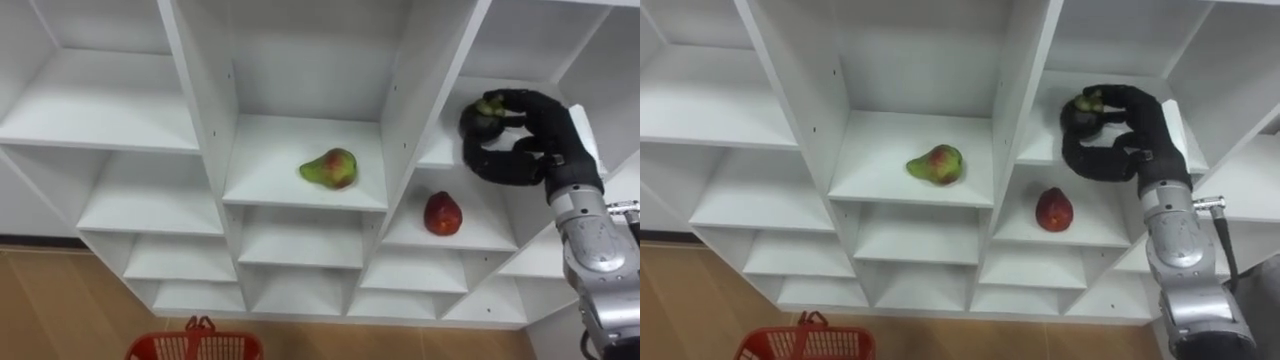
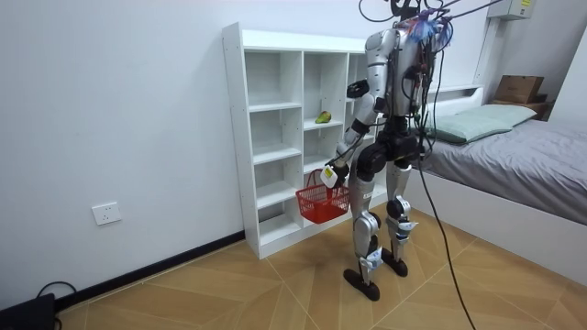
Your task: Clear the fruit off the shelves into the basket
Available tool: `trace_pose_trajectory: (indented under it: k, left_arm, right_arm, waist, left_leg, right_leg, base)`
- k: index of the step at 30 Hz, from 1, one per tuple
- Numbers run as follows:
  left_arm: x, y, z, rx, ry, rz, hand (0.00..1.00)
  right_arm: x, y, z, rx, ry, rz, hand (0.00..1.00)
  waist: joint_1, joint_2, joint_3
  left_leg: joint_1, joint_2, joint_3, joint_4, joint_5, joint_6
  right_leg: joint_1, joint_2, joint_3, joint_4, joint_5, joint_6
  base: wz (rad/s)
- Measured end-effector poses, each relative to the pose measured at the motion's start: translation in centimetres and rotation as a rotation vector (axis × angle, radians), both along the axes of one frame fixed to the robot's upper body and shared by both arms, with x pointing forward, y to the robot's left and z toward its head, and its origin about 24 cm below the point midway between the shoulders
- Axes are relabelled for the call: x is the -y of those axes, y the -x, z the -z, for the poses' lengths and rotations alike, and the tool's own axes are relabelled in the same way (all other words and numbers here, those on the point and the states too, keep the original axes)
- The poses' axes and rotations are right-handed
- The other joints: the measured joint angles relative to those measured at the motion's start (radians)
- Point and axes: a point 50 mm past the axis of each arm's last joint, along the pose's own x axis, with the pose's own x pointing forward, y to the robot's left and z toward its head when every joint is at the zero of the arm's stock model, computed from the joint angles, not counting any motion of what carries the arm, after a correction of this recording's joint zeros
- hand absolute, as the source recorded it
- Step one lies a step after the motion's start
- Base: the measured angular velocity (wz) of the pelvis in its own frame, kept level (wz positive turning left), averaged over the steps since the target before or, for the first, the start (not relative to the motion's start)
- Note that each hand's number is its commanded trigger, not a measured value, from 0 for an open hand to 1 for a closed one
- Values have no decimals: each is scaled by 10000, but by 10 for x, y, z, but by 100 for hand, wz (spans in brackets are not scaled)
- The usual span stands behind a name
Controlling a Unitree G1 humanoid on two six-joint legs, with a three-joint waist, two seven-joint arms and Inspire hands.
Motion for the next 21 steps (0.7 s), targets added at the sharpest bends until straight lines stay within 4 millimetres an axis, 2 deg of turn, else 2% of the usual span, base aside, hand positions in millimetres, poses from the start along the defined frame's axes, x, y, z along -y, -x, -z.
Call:
trace_pose_trajectory:
  k: [9, 13, 16, 21]
  left_arm:
    - [-1, -2, 0, 53, -51, -20, 100]
    - [0, -5, -1, 206, -82, -34, 100]
    - [0, -5, -1, 221, -79, -72, 100]
    - [-2, -12, -3, 446, -93, -194, 100]
  right_arm:
    - [-4, 3, -2, 66, -33, -130, 100]
    - [-10, 12, -5, 357, -40, -376, 100]
    - [-14, 23, -7, 522, 202, -576, 100]
    - [-27, 39, -9, 677, 427, -1098, 100]
  waist:
    - [-17, -105, 16]
    - [-41, -13, 5]
    - [-52, 128, -72]
    - [-92, 257, -83]
  left_leg:
    - [-2, 9, 64, -4, -2, -1]
    - [-35, 13, 63, -22, -1, -1]
    - [-33, 14, 98, -43, -1, -1]
    - [-115, 17, 136, -23, 0, 0]
  right_leg:
    - [-35, 16, 86, -2, 1, -2]
    - [-125, 19, 87, 4, 4, -4]
    - [-161, 21, 140, 2, 4, -4]
    - [-244, 16, 154, 17, 4, -5]
  base:
    - [-1]
    - [0]
    - [-4]
    - [-2]
